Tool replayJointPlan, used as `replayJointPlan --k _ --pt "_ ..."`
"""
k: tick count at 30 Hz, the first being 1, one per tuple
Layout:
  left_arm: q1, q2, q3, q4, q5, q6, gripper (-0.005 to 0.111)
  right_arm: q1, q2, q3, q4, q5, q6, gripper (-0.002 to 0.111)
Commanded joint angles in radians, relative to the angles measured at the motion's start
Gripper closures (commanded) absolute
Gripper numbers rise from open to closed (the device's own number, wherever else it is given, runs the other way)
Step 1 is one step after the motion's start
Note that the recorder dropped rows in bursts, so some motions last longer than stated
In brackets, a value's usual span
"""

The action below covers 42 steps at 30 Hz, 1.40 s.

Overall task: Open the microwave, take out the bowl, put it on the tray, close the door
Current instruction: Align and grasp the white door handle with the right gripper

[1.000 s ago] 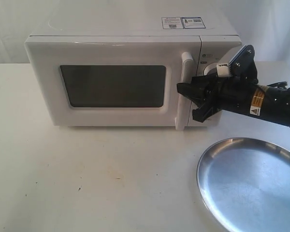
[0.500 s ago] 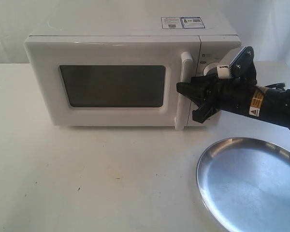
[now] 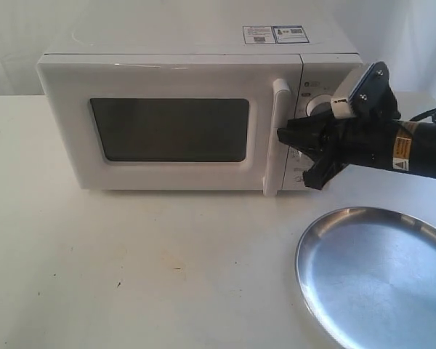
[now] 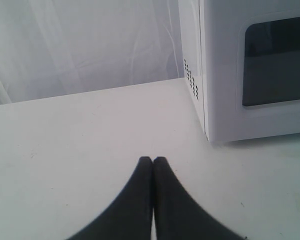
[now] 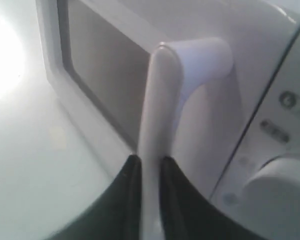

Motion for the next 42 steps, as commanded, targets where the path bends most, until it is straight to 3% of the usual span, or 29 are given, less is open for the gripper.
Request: replayJointPlan --k 1,13,15,20,21,27,42 --pt "-0.004 -0.002 -0.003 -0.008 -0.004 0.0 0.107 0.038 -0.044 0.036 -0.301 -0.29 -0.011 0.108" --pt "-0.004 -0.002 -0.003 -0.008 -0.004 0.0 0.107 0.018 -0.102 0.079 -0.254 -0.256 -0.001 0.108" --pt "-0.004 -0.002 -0.003 -0.008 -0.004 0.0 0.107 -0.009 -0.137 0.112 -0.199 -0.153 -0.001 0.108" --pt "-0.004 -0.002 -0.003 -0.008 -0.004 0.0 0.107 -0.032 -0.105 0.143 0.071 -0.117 -0.02 0.108" --pt "-0.004 -0.002 -0.003 -0.008 -0.004 0.0 0.107 -0.032 -0.097 0.143 0.095 -0.117 -0.03 0.107" --pt "-0.004 -0.002 -0.003 -0.008 -0.004 0.0 0.107 -0.032 -0.038 0.143 0.179 -0.121 -0.125 0.066" --pt "-0.004 -0.002 -0.003 -0.008 -0.004 0.0 0.107 -0.032 0.055 0.059 0.223 -0.144 -0.158 0.065"
